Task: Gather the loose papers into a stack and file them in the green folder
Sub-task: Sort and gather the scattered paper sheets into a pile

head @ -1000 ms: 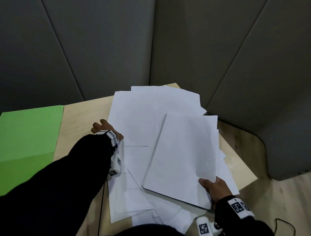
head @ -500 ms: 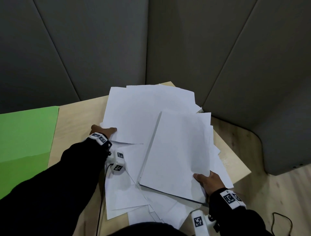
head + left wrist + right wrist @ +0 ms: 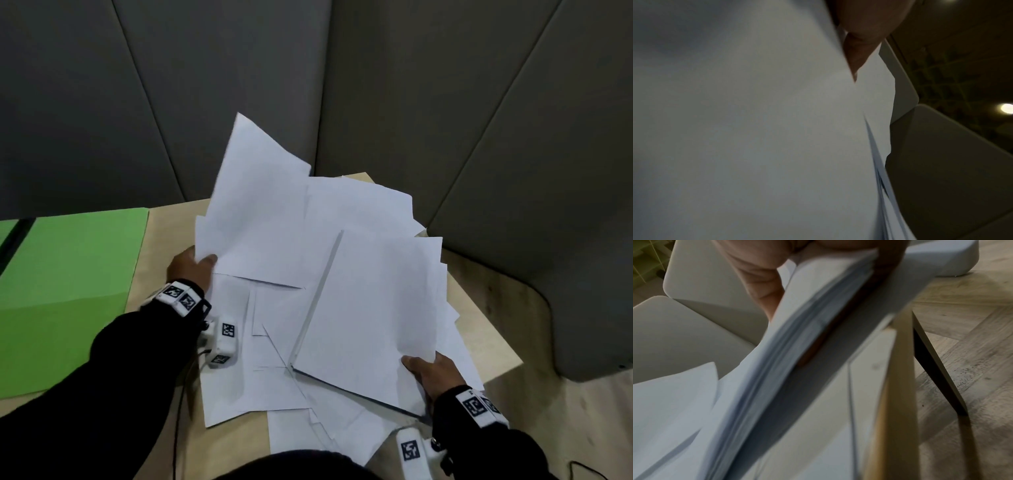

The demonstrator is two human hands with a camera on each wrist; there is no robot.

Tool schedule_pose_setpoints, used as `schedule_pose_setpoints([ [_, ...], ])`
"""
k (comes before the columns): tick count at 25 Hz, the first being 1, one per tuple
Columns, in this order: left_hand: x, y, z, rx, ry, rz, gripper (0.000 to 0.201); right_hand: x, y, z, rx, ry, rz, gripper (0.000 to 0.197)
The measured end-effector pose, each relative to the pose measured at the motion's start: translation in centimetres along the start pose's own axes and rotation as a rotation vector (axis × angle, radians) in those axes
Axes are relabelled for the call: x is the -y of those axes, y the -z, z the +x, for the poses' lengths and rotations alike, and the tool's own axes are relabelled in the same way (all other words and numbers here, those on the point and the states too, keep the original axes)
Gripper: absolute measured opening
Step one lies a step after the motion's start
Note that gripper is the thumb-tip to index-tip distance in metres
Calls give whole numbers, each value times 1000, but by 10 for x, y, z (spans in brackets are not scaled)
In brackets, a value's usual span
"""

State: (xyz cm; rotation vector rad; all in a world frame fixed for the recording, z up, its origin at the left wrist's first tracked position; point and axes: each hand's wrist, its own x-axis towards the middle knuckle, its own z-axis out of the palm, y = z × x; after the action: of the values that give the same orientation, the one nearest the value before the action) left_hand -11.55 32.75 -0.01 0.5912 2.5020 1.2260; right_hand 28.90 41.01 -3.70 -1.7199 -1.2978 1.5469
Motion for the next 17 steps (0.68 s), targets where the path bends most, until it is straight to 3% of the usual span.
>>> schedule_pose_setpoints([
  [5, 10, 52, -6, -163, -7, -280, 33, 1, 0, -2, 50, -12, -8, 11],
  [10, -19, 66, -24, -149, -25, -577, 31, 1, -2, -1, 87, -36, -41, 23],
  [13, -36, 69, -26, -46, 47, -793, 15, 0, -3, 0, 99, -47, -62, 29],
  [17, -69, 67, -46, 338, 114, -955, 46, 0, -3, 0, 95, -57, -48, 16],
])
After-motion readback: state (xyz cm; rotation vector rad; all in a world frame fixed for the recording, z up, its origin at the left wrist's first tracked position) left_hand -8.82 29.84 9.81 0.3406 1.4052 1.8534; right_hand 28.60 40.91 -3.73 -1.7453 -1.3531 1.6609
